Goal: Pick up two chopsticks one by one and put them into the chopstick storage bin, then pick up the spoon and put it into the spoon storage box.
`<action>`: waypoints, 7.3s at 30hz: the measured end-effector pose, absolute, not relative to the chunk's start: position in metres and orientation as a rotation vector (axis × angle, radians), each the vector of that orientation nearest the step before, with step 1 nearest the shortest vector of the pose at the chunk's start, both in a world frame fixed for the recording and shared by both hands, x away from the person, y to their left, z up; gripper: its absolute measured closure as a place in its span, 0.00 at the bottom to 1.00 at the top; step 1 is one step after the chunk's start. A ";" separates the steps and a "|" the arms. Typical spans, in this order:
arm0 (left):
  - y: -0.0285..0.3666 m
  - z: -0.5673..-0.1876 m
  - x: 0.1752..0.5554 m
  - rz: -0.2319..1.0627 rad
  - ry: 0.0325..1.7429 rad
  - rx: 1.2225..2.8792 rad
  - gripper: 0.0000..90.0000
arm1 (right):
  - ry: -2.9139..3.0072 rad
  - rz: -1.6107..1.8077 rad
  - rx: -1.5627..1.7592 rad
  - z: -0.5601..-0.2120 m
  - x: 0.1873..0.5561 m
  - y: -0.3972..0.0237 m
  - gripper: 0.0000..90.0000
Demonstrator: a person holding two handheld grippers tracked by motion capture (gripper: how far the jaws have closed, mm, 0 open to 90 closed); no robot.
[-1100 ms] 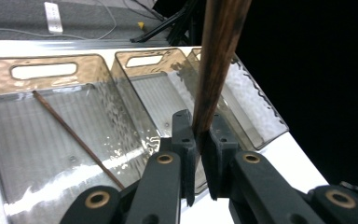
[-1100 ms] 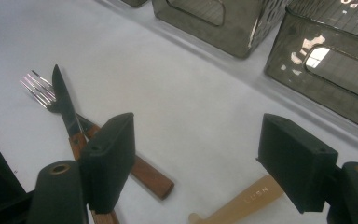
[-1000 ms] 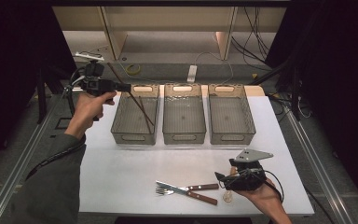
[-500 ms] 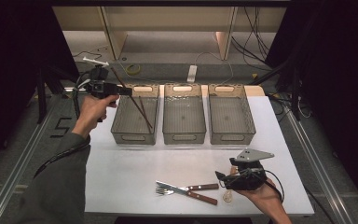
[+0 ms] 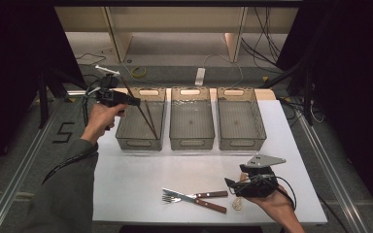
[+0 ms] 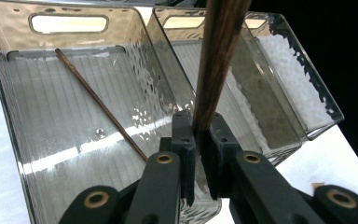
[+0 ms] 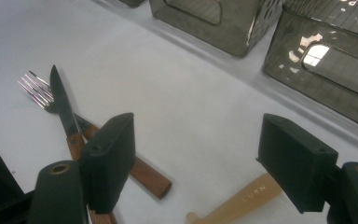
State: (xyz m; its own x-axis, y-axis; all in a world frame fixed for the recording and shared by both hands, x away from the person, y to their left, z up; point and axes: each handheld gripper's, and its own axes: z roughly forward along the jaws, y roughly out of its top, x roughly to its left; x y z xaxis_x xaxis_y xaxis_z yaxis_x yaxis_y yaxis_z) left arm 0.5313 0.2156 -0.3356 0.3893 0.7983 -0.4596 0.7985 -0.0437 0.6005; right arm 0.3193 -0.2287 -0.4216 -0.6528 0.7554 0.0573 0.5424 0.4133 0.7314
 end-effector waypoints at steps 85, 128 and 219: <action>0.161 -0.374 0.421 0.117 1.083 1.787 0.19 | 2.308 0.894 1.343 -0.435 0.334 -0.252 0.29; 0.148 -0.409 0.356 0.125 0.931 1.848 0.19 | 2.437 0.710 1.420 -0.460 0.342 -0.243 0.26; 0.159 -0.408 0.347 0.160 0.876 1.798 0.19 | 2.401 0.962 1.228 -0.394 0.379 -0.212 0.83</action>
State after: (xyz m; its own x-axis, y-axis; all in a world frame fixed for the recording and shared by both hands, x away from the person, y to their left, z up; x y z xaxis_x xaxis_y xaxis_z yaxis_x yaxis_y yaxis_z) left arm 0.3468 0.1588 -0.4085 0.7201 0.6283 -0.2944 0.4839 -0.1507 0.8620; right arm 0.3795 -0.2115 -0.3936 -0.6007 0.7978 0.0517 0.6130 0.4181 0.6704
